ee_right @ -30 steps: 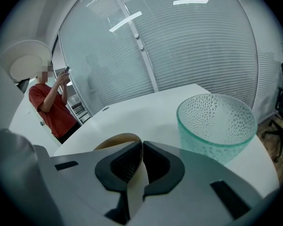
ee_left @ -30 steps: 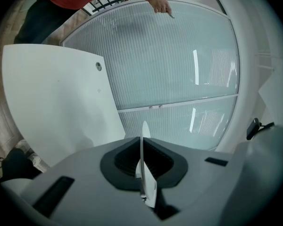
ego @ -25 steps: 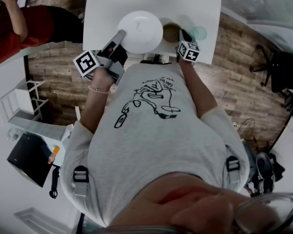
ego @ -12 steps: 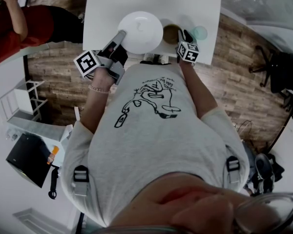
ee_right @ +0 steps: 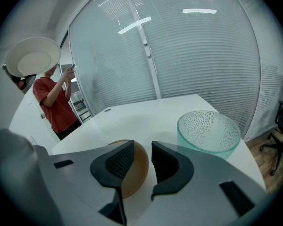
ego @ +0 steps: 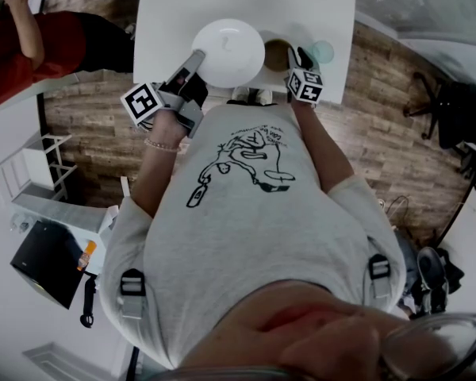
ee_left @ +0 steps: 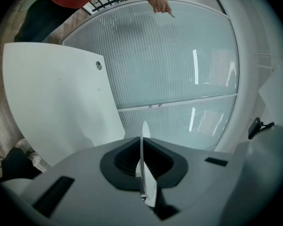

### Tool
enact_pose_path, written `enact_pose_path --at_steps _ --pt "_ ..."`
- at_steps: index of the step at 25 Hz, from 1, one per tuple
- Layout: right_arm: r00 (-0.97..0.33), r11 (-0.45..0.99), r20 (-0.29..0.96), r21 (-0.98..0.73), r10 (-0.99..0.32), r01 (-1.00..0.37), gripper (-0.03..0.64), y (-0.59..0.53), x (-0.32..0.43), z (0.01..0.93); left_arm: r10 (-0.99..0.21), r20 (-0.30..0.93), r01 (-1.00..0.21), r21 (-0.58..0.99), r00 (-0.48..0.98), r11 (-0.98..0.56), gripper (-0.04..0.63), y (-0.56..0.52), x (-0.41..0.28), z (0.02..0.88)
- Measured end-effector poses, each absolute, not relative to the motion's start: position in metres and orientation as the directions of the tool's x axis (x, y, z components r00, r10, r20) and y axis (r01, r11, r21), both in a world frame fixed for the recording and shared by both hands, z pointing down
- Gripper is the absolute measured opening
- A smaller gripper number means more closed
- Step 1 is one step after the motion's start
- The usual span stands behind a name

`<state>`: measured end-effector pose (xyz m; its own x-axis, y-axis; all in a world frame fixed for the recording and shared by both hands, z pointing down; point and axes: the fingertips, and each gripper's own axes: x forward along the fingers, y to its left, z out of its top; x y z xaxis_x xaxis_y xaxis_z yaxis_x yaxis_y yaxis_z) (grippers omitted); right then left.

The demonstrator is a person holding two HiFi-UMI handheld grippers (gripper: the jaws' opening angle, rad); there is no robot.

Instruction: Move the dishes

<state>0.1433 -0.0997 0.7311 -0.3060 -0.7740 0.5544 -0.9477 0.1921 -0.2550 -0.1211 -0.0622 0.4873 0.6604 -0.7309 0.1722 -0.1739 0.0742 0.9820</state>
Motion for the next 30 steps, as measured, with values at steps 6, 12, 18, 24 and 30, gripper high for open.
enact_pose_path --at_steps 6,12,18,24,30 --pt "-0.302 0.199 0.543 -0.240 -0.784 -0.950 0.124 -0.101 0.143 0.721 -0.729 0.173 -0.172 0.982 0.662 0.077 0.011 -0.062 -0.121 0.489" --pt "-0.302 0.212 0.526 -0.226 -0.796 -0.951 0.124 -0.101 0.141 0.709 -0.727 0.174 -0.172 0.982 0.664 0.077 0.011 -0.061 -0.121 0.491" --pt "-0.308 0.240 0.500 -0.197 -0.809 -0.951 0.123 -0.102 0.139 0.691 -0.724 0.171 -0.165 0.983 0.668 0.081 0.011 -0.060 -0.120 0.492" --pt "-0.313 0.306 0.467 -0.094 -0.827 -0.947 0.096 -0.102 0.133 0.652 -0.720 0.172 -0.165 0.983 0.672 0.081 0.011 -0.061 -0.119 0.496" --pt "-0.333 0.341 0.372 -0.046 -0.866 -0.939 0.069 -0.098 0.131 0.579 -0.718 0.175 -0.165 0.983 0.674 0.084 0.011 -0.054 -0.116 0.498"
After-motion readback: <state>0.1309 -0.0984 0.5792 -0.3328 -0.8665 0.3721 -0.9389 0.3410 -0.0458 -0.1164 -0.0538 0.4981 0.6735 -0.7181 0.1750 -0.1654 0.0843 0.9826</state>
